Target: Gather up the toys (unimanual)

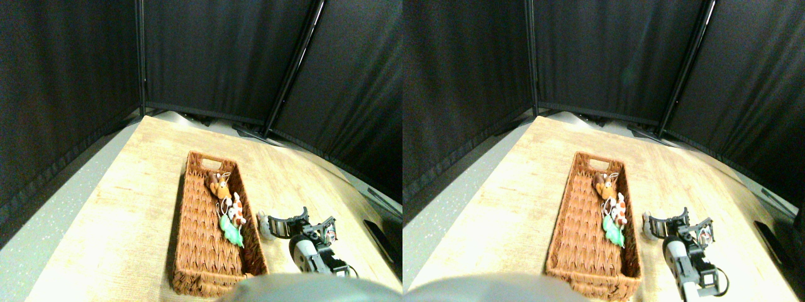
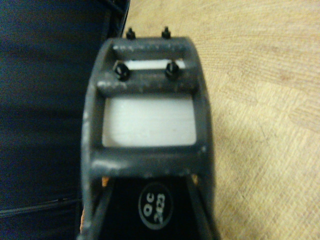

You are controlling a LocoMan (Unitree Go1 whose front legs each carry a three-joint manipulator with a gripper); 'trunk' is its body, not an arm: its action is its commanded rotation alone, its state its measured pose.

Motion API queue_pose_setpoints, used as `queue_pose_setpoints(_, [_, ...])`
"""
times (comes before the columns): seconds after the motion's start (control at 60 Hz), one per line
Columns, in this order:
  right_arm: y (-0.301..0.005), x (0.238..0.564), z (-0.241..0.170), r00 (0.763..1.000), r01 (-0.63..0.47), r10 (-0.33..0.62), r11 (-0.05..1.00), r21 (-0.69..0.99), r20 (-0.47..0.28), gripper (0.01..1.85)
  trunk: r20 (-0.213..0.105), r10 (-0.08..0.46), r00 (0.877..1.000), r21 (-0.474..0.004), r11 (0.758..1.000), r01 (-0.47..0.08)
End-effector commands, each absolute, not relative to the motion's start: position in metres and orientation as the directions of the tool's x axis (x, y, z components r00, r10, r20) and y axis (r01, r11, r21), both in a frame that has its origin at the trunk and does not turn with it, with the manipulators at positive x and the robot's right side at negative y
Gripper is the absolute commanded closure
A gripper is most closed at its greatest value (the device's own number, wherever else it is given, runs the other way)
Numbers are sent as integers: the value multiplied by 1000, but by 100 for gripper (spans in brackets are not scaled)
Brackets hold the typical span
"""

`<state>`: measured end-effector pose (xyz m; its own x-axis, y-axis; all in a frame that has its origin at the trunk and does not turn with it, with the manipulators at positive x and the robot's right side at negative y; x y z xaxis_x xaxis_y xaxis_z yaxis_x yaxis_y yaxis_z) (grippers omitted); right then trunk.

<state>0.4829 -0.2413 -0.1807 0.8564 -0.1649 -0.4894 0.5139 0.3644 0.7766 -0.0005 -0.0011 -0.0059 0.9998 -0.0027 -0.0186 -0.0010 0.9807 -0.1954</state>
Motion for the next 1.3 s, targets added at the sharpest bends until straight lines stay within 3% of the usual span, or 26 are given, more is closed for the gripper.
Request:
queue_pose_setpoints(0.017, [-240,487,-180,862,506,-177,367,780,-476,80,-16,0,1000,-210,978,-4])
queue_pose_setpoints(0.2, [-238,489,-192,835,544,-146,364,756,-531,88,-16,5,1000,-222,975,-8])
queue_pose_setpoints(0.383, [-236,492,-205,813,567,-133,403,718,-567,81,-22,10,1000,-233,972,-15])
queue_pose_setpoints(0.65, [-232,493,-220,790,597,-113,366,714,-603,85,-27,15,1000,-237,971,-21])
queue_pose_setpoints(0.967, [-236,496,-237,756,654,-176,265,709,-631,88,-36,18,999,-232,972,-26])
queue_pose_setpoints(1.167, [-239,499,-242,768,639,-209,291,712,-605,88,-37,14,999,-226,974,-22])
queue_pose_setpoints(1.3, [-242,500,-245,770,637,-214,222,738,-601,102,-40,12,999,-223,975,-21])
